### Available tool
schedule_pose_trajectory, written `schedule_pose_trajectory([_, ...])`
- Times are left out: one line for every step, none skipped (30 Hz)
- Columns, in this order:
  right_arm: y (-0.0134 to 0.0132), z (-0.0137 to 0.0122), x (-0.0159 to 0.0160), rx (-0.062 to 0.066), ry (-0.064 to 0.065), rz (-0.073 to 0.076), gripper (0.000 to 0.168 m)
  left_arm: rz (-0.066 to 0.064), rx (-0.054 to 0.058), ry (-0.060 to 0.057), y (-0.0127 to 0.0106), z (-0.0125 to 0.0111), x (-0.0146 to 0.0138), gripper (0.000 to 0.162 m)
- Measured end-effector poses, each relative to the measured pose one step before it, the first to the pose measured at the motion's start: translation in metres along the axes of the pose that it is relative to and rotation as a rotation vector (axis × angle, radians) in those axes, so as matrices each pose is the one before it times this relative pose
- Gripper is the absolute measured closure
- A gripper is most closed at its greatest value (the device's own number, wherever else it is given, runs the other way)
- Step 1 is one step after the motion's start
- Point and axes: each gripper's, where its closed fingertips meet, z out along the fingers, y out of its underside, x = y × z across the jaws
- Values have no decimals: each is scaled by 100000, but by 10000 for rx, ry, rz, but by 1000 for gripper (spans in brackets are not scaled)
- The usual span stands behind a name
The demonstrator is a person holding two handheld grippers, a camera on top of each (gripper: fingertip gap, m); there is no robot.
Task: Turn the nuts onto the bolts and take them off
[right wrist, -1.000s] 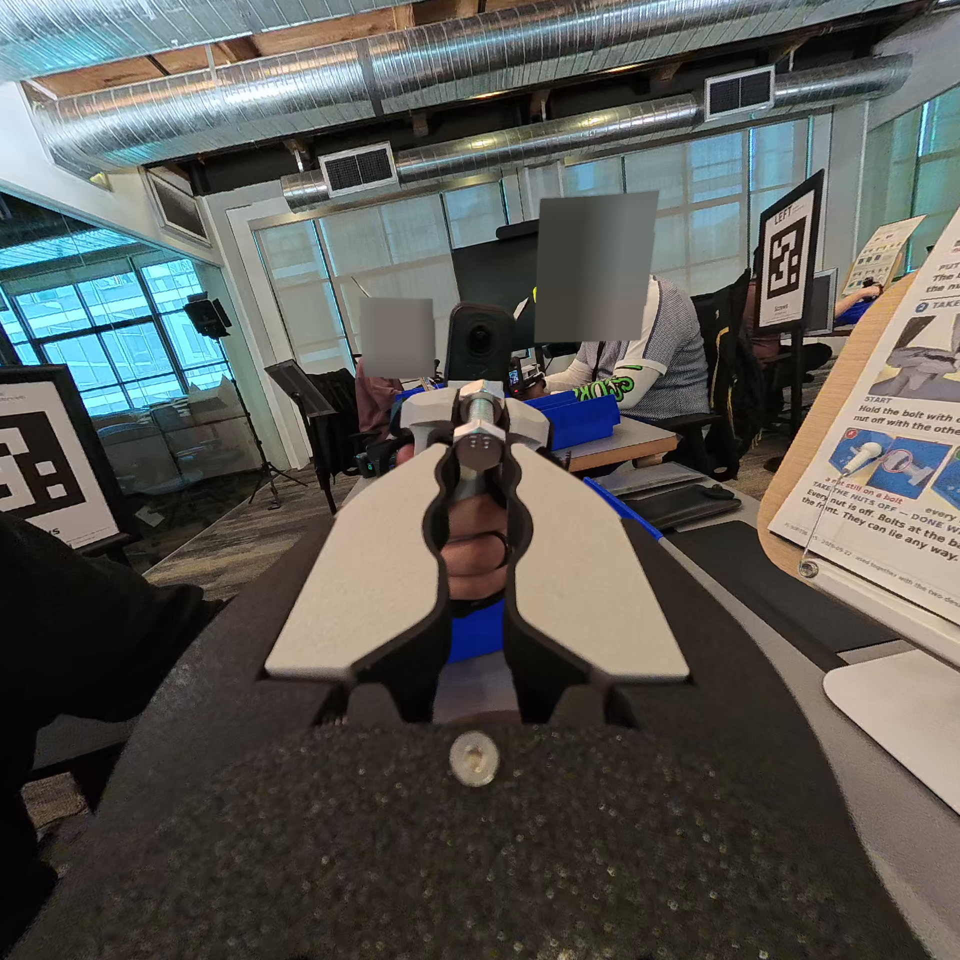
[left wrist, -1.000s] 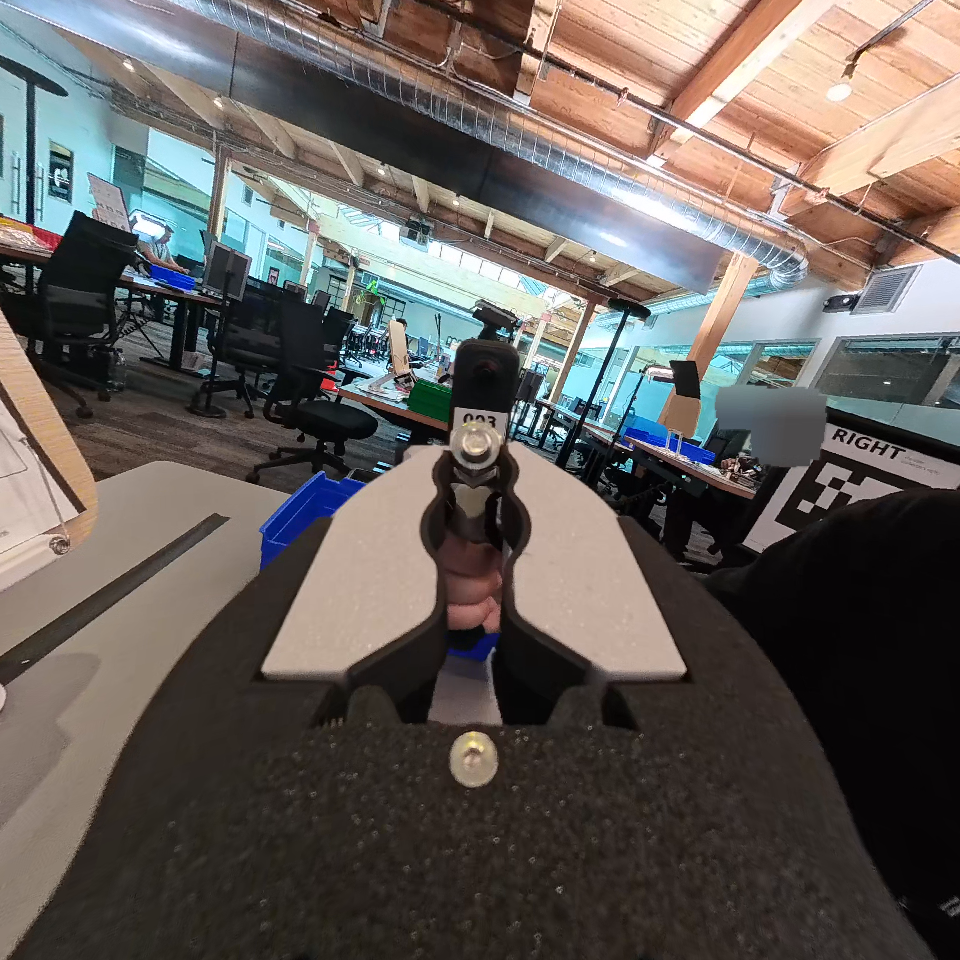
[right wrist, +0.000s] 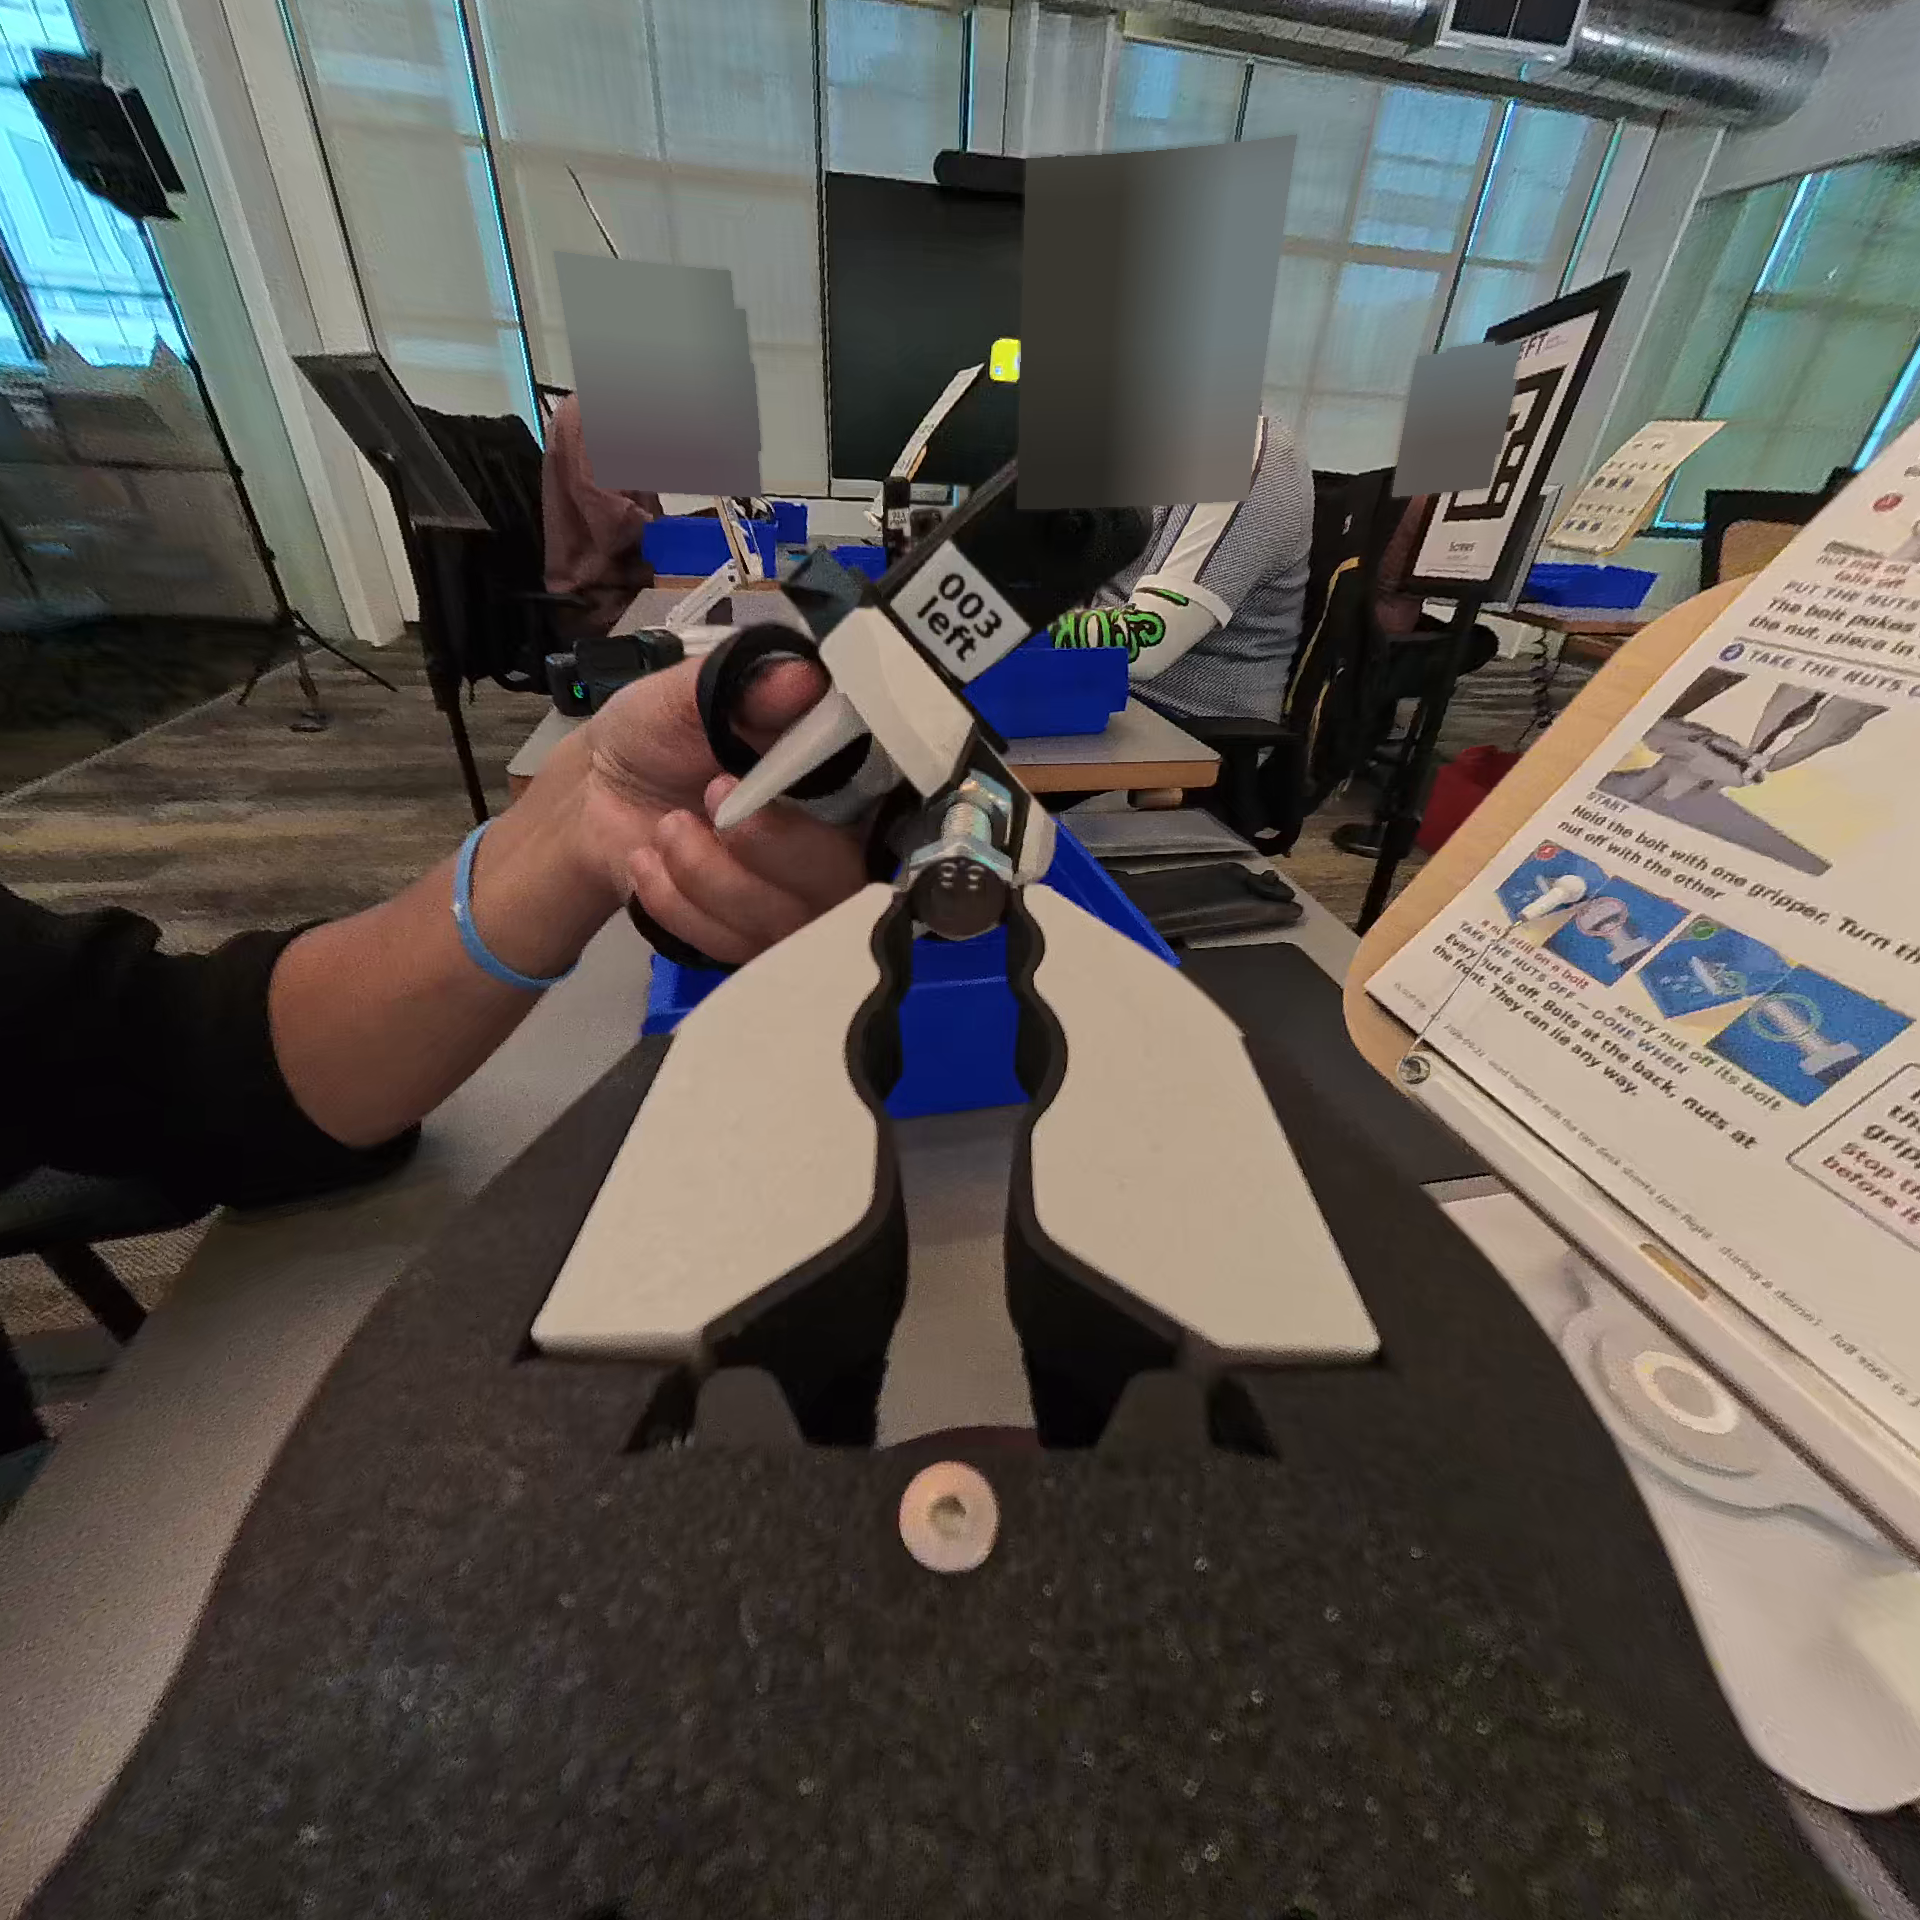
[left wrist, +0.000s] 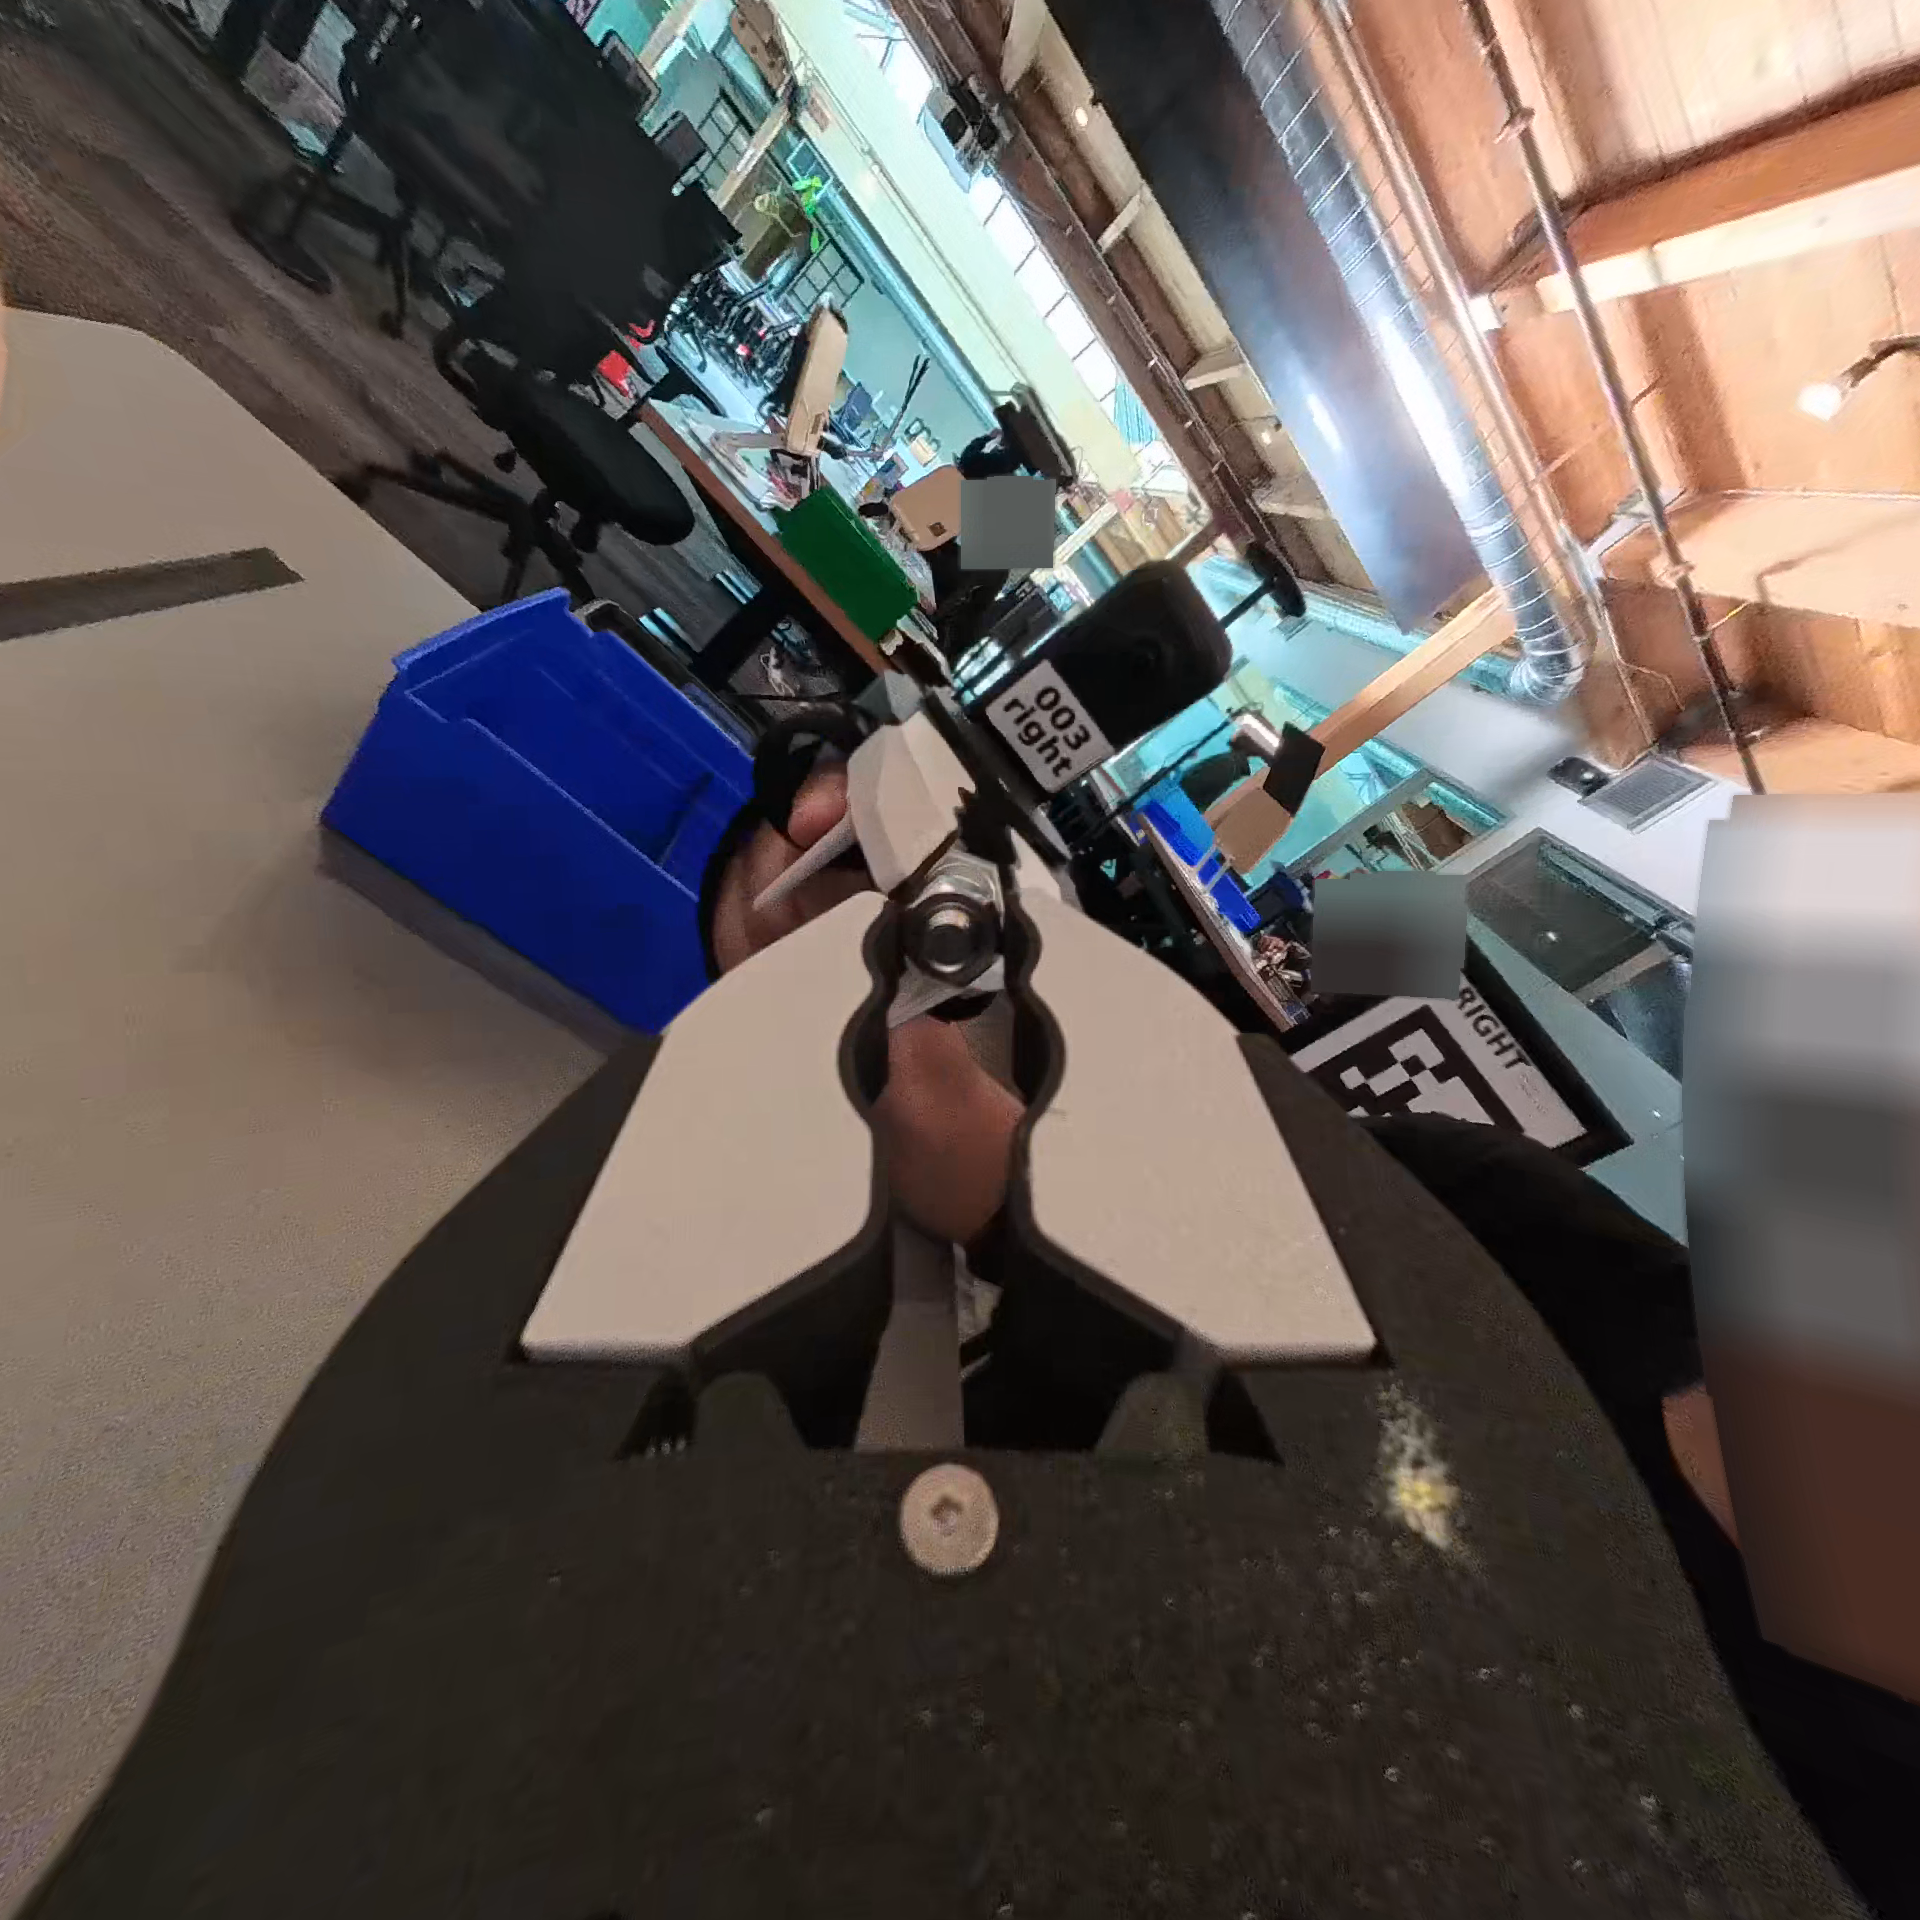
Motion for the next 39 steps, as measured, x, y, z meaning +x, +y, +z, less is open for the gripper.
schedule_pose_trajectory([-148,-102,126,76,-94,332,151,178,-9,-45,-112,139,-91,144])
schedule_pose_trajectory([-269,-127,22,204,-169,373,151,669,-112,-55,-115,142,232,143])
schedule_pose_trajectory([-335,-147,48,226,-145,425,151,942,-103,-100,-53,80,430,132])
schedule_pose_trajectory([-332,-129,16,182,-163,411,151,1028,-114,-231,6,5,397,116])
schedule_pose_trajectory([-249,-118,-85,108,-218,375,151,1269,-187,-282,-2,-33,504,106])
schedule_pose_trajectory([-163,-98,-180,45,-243,318,151,1481,-164,-440,130,-175,379,108])
schedule_pose_trajectory([-142,-54,-246,59,-240,227,151,1462,-247,-801,385,-216,-4,110])
schedule_pose_trajectory([73,34,-357,-91,-329,277,151,1380,-316,-640,458,-125,79,113])
schedule_pose_trajectory([210,114,-446,-171,-389,274,151,1062,-200,-480,270,-130,248,115])
schedule_pose_trajectory([108,98,-274,-48,-214,117,151,743,-19,-249,5,-144,430,116])
schedule_pose_trajectory([162,124,-161,-62,-140,87,151,428,121,-183,-330,-120,255,120])
schedule_pose_trajectory([197,142,-145,-96,-150,121,151,170,138,18,-284,-139,301,126])
schedule_pose_trajectory([124,120,-139,-33,-127,58,151,50,13,164,-94,-73,341,127])
schedule_pose_trajectory([101,106,-148,-21,-119,56,151,-2,-43,82,31,-71,100,127])
schedule_pose_trajectory([130,90,-29,-53,-43,44,151,27,-41,46,55,-77,58,127])
schedule_pose_trajectory([150,78,0,-77,-10,17,151,85,-72,33,153,-84,45,127])
schedule_pose_trajectory([140,95,-110,-66,-78,23,151,78,15,-125,-23,-160,-162,127])
schedule_pose_trajectory([129,113,-115,-54,-73,16,151,39,14,-98,-25,-107,-151,127])
schedule_pose_trajectory([127,133,-56,-58,-30,10,151,14,25,-20,-59,-100,-38,127])
schedule_pose_trajectory([116,144,-52,-56,-39,24,151,5,27,10,-45,-55,4,127])
schedule_pose_trajectory([58,117,-75,-6,-56,17,151,36,-55,41,78,-10,99,127])
schedule_pose_trajectory([8,92,-98,32,-93,61,151,106,-77,-42,135,70,40,127])
schedule_pose_trajectory([5,58,-63,31,-85,85,151,82,-115,-78,235,31,-21,127])
schedule_pose_trajectory([15,37,4,14,-14,24,151,50,-171,-21,273,128,20,127])
schedule_pose_trajectory([56,37,2,-18,-8,6,151,29,-81,-76,176,85,-86,128])
schedule_pose_trajectory([97,55,-15,-52,-11,5,151,-15,-1,15,92,77,8,132])
schedule_pose_trajectory([63,37,24,-36,32,-18,151,-28,100,121,-61,67,165,137])
schedule_pose_trajectory([-13,7,39,8,40,-15,151,-96,200,190,-218,25,206,143])
schedule_pose_trajectory([-25,-23,-63,9,-37,-25,151,-183,167,203,-105,30,139,145])
schedule_pose_trajectory([-47,-51,62,23,70,-55,151,-388,-4,221,97,-79,186,145])
schedule_pose_trajectory([-22,-69,172,-3,154,-124,151,-683,-103,324,120,93,-80,145])
schedule_pose_trajectory([-24,-61,182,13,172,-159,151,-884,-12,385,12,65,-188,145])
schedule_pose_trajectory([-62,-63,165,38,167,-188,151,-980,192,363,-219,49,-263,145])
schedule_pose_trajectory([-184,-120,132,118,143,-153,151,-1006,310,367,-305,67,-257,145])
schedule_pose_trajectory([-289,-187,140,169,109,-76,151,-1227,262,415,-318,180,-199,145])
schedule_pose_trajectory([-239,-243,169,132,98,-69,151,-1543,127,495,-166,209,-163,145])
schedule_pose_trajectory([-160,-240,227,82,135,-97,151,-1570,149,518,-102,212,-195,145])
schedule_pose_trajectory([-72,-194,224,16,148,-85,151,-1307,235,491,-91,193,-222,145])
schedule_pose_trajectory([-70,-147,236,10,124,25,151,-760,187,390,-123,107,-248,145])
